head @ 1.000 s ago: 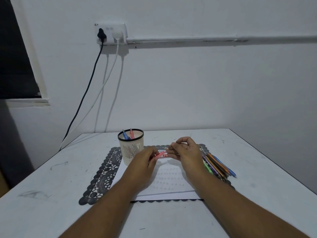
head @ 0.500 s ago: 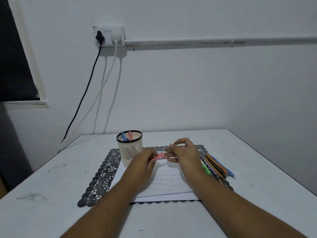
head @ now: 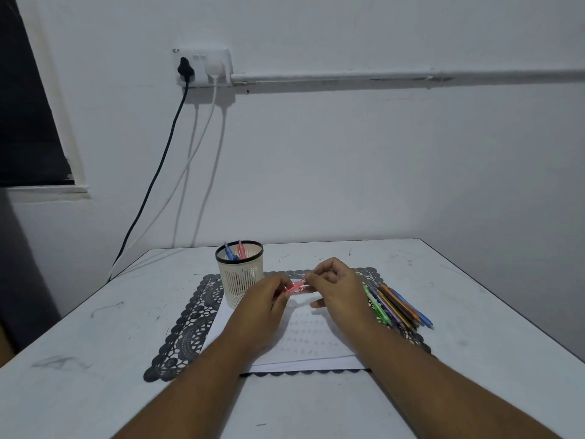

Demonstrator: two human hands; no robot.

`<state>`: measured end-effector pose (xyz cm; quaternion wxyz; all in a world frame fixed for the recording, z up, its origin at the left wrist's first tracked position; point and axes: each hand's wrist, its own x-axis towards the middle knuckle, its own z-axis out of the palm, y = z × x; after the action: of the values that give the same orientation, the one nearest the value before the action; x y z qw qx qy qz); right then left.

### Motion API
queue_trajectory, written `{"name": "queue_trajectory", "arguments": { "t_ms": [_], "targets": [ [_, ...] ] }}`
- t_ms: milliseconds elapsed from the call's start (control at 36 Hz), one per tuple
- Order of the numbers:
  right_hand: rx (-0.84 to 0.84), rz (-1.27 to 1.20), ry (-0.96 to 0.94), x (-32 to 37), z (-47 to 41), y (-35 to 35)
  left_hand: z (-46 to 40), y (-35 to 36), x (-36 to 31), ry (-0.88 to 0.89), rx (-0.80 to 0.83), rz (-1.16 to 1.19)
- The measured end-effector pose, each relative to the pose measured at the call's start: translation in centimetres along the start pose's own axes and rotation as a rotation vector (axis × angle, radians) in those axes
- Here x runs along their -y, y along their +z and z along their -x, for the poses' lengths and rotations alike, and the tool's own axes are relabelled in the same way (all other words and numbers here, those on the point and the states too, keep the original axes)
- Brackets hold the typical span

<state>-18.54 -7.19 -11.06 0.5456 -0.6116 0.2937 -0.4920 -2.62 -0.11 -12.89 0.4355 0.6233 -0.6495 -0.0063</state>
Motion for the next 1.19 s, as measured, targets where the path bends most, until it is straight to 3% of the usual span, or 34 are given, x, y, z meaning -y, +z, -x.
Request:
{"name": "queue_trajectory", "arguments": {
  "t_ms": [306, 639, 750, 917, 1194],
  "targets": [
    [-0.001, 0.432, -0.216, -0.8, -0.1, -0.2, 0.1, -0.1, -0.2, -0.034, -0.01, 0.036],
    [0.043, 0.594, -0.239, -0.8, 0.4, 0.0, 0.2, -0.1, -0.2, -0.059, -0.023, 0.094],
    [0.047, 0.513, -0.179, -0.7, 0.4, 0.0, 0.2, -0.1, -0.3, -0.06, -0.022, 0.11],
    [0.066, 0.114, -0.017, -0.4, 0.3, 0.3, 0.3, -0.2, -0.5, -0.074, -0.026, 0.122],
    [-0.094, -0.061, -0.039, 0.9, -0.4, -1.0, 0.0, -0.2, 0.0, -0.14, 0.042, 0.079]
  ]
}}
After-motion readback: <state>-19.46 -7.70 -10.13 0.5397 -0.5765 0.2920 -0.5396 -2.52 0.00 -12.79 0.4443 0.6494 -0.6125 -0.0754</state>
